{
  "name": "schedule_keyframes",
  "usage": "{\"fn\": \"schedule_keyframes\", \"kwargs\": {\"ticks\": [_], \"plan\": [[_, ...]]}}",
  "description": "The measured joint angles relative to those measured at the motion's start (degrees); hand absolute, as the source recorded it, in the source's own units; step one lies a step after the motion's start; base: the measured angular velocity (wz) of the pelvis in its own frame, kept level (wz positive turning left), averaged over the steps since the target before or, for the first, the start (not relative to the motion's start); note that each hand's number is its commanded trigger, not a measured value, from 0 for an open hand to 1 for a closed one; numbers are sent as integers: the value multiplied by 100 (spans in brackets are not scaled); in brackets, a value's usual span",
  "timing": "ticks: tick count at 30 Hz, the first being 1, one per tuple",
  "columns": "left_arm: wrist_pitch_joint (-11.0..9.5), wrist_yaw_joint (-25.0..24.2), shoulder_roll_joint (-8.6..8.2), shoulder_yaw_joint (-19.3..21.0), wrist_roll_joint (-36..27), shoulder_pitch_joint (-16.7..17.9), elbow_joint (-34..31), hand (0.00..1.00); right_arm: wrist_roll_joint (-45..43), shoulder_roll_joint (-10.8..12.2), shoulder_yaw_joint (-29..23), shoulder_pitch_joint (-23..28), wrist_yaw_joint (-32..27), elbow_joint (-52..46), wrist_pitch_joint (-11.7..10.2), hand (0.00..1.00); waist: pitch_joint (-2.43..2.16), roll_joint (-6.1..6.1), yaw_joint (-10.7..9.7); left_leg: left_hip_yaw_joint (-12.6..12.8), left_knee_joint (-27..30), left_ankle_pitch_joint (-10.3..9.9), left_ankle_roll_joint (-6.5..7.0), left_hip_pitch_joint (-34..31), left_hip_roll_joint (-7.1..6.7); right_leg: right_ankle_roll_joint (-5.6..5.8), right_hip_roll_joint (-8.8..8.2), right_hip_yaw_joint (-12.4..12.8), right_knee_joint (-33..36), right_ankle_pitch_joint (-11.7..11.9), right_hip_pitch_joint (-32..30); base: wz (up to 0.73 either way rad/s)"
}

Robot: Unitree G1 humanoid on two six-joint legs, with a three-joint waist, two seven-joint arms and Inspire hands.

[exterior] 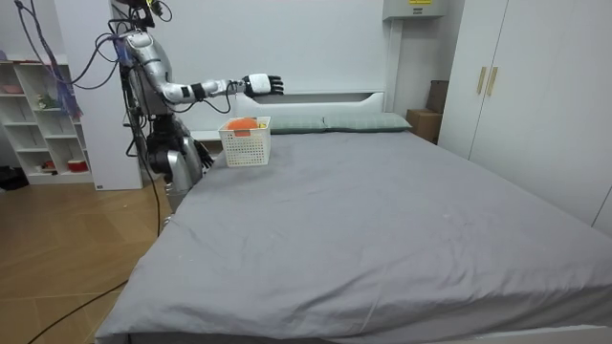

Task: Collect toys from the bed

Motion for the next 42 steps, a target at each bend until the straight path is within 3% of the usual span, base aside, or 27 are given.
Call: {"fn": "schedule_keyframes", "kwargs": {"ticks": [1,2,4,8,11,14,22,26,33,35,38,42], "plan": [[-46,20,0,81,-66,105,53,0,248,1,-164,193,-132,-22,-59,0,-37,47,-108,86,-57,0,0,46,22,0,17,73,-3,0,-13,-25],[-90,44,0,131,-71,162,80,0,422,1,-248,290,-205,-29,-82,0,-44,64,-176,113,-70,-1,-1,70,31,-2,24,99,-6,2,-10,-28],[-200,173,-6,269,-250,274,271,0,1084,-40,-676,720,-471,-7,-177,0,-43,116,-447,185,-86,-6,-9,127,54,-2,34,108,-9,2,22,-15],[-311,298,-15,393,-396,421,391,0,1592,-129,-1287,1177,-952,45,-219,0,-36,180,-817,394,-112,-21,-31,141,112,-21,69,267,10,17,-57,-25],[-311,405,-14,435,-394,577,392,0,2083,-129,-1599,1408,-1240,44,-406,0,-33,180,-983,532,-116,-41,-60,174,172,-49,124,412,32,41,-96,-28],[-310,429,-19,497,-394,659,450,0,2429,-133,-1824,1495,-1543,131,-448,0,-23,198,-1048,723,-149,-86,-94,248,248,-66,182,566,92,52,-140,-35],[-300,509,52,489,-854,879,473,0,3189,-217,-2081,1942,-2152,736,-597,0,-14,150,-1393,868,-153,-102,-114,316,270,-88,216,686,90,36,-175,-10],[-295,515,106,489,-1029,940,487,0,3294,-216,-2097,2053,-2222,1846,-640,0,-32,103,-1469,883,-152,-131,-126,340,285,-89,232,713,70,36,-151,-4],[-335,507,91,629,-1115,865,720,0,3322,-151,-2082,2425,-1841,5148,-659,0,-25,97,-1398,858,-158,-179,-153,403,300,-123,248,712,4,3,-59,0],[-309,486,59,890,-772,827,826,0,2869,-95,-2087,2585,-1555,5977,-589,0,-42,132,-1419,876,-159,-203,-166,413,306,-129,246,727,7,-43,-61,-7],[-264,481,105,945,-650,754,1045,0,2396,-93,-1885,2716,-1168,6618,-456,0,-42,132,-1406,896,-159,-209,-178,434,322,-139,261,723,11,-49,-62,-3],[-42,399,121,932,-373,682,1114,0,851,-90,-1110,2697,-526,7483,-63,0,-40,169,-1240,960,-171,-238,-198,537,347,-146,293,791,3,-50,19,-10]]}}
